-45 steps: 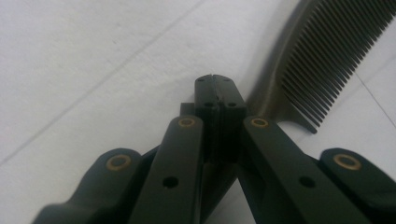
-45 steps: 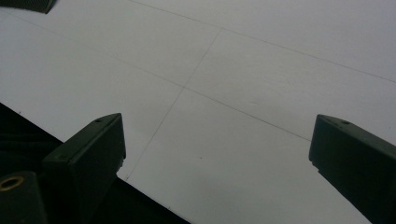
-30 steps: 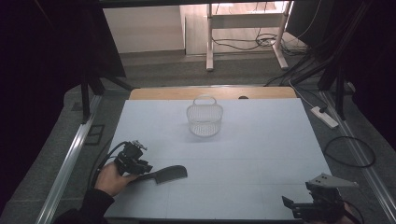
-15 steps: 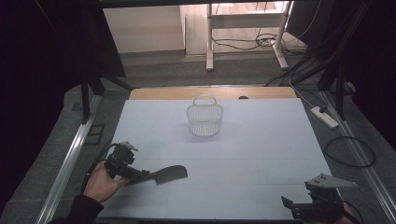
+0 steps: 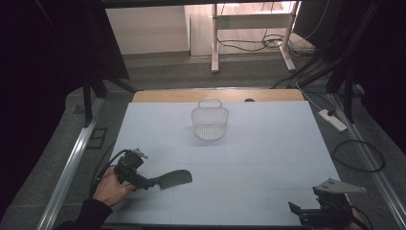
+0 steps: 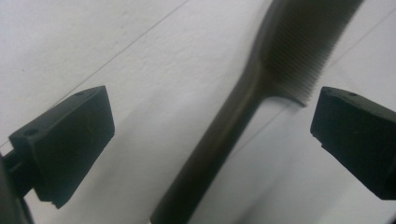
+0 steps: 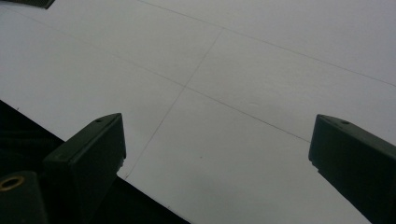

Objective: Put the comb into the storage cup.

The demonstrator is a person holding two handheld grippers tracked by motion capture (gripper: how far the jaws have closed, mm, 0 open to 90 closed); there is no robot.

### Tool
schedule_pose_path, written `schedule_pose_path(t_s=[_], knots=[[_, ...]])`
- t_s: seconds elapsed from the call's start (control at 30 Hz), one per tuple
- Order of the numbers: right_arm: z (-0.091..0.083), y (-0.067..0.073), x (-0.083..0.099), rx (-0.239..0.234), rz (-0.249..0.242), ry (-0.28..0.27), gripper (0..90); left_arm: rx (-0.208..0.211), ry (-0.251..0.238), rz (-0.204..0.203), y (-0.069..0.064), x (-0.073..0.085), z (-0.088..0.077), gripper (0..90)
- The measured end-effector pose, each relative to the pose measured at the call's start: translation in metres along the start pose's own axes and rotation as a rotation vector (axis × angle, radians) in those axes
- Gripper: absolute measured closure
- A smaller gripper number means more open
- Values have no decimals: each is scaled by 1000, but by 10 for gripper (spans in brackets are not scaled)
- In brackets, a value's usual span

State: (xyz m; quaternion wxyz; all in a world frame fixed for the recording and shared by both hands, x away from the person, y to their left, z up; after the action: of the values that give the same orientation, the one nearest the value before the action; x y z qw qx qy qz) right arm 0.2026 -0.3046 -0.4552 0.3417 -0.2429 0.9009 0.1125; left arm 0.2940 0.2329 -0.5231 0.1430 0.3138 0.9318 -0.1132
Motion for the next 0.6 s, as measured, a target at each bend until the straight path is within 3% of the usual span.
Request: schedule_pose_path(t_s=[0.33,0.5,0.6], knots=[[0,0,0,-1,-1,1,46,2,82,1,-2,6,19,0],[0,0,0,-2,-2,1,45,-57,99,45,-6,5,21,17],[0,0,0,-2,-3,-1,45,-58,95,50,-7,5,20,45]])
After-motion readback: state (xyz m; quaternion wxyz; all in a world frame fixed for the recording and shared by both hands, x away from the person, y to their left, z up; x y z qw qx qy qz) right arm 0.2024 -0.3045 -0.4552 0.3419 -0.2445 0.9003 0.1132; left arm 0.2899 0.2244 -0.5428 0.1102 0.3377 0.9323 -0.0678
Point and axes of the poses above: each handheld gripper's, and its own axes: z roughly forward along the jaws, x roughly out of its underside, y roughly to its left, the point moved 2 cm from there along z, roughly forward along the jaws
